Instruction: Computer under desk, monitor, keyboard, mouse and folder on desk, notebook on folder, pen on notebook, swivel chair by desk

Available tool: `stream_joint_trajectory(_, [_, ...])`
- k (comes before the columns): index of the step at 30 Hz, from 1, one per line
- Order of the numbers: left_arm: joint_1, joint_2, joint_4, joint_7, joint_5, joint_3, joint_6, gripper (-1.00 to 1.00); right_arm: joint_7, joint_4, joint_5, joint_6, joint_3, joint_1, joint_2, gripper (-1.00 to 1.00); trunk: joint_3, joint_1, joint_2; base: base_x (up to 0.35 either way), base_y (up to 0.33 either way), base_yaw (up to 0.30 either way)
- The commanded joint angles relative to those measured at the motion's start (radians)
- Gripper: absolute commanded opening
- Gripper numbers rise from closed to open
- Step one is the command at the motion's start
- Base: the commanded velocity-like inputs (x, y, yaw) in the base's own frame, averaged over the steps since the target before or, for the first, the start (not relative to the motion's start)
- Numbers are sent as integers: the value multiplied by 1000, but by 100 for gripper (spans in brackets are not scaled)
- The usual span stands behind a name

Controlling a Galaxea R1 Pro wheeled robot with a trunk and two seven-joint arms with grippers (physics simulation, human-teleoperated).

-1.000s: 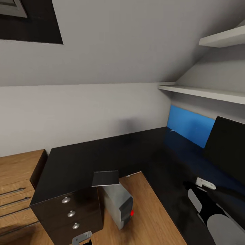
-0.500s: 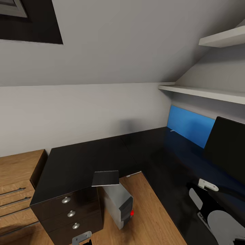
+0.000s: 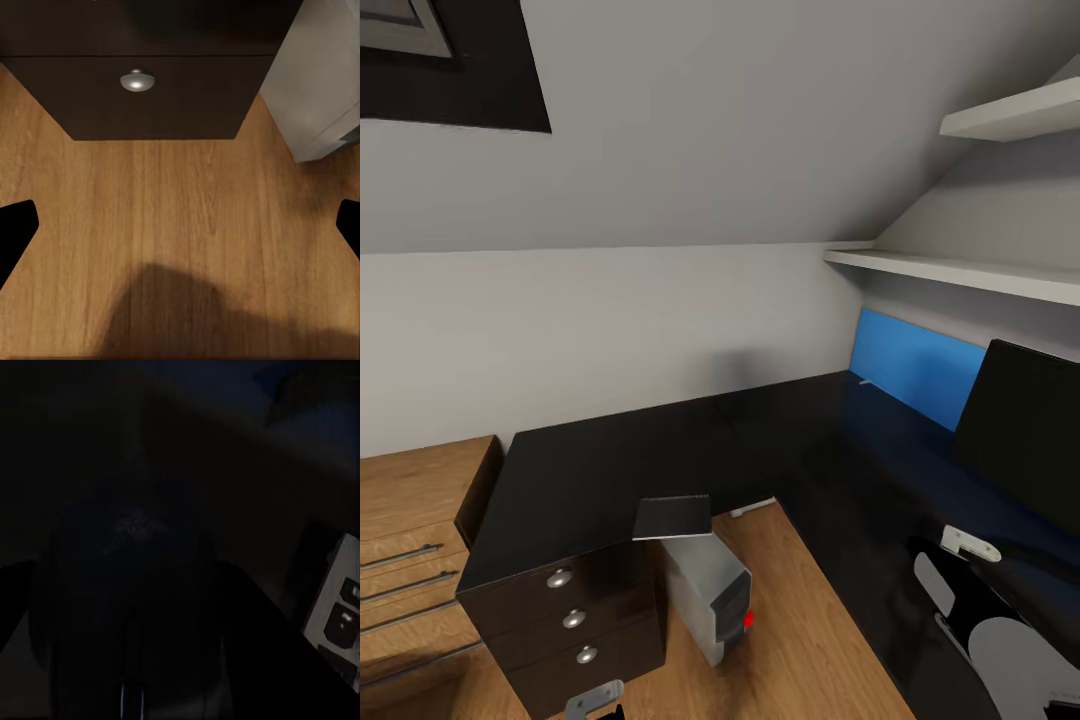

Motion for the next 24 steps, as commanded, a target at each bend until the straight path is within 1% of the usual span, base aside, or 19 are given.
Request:
stream_joint_trajectory(1, [-1, 2, -1, 7, 11, -8, -7, 100, 0, -2, -8, 3, 0, 0, 1, -100, -1, 0, -1, -19, 2, 0])
stream_joint_trajectory(7, [-1, 2, -1, 7, 11, -8, -7, 100, 1, -2, -7, 3, 1, 0, 1, -100, -1, 0, -1, -5, 1, 0])
stream_joint_trajectory(12, [-1, 2, -1, 7, 10, -8, -8, 100, 2, -3, -7, 2, 1, 0, 2, -100, -1, 0, -1, 0, 115, 0])
stream_joint_trajectory(16, [-2, 1, -1, 8, 9, -9, -7, 100, 2, -4, -6, 2, 1, 0, 2, -100, -1, 0, -1, 0, 36, 0])
stream_joint_trajectory(21, [-1, -5, -2, 10, 1, -12, -7, 100, 2, -4, -6, 1, 2, 0, 1, -100, -1, 0, -1, 0, 4, 0])
stream_joint_trajectory(24, [-1, -5, -2, 10, 1, -13, -7, 100, 2, -5, -6, 0, 3, 0, 0, -100, -11, 11, -22, 0, 0, 0])
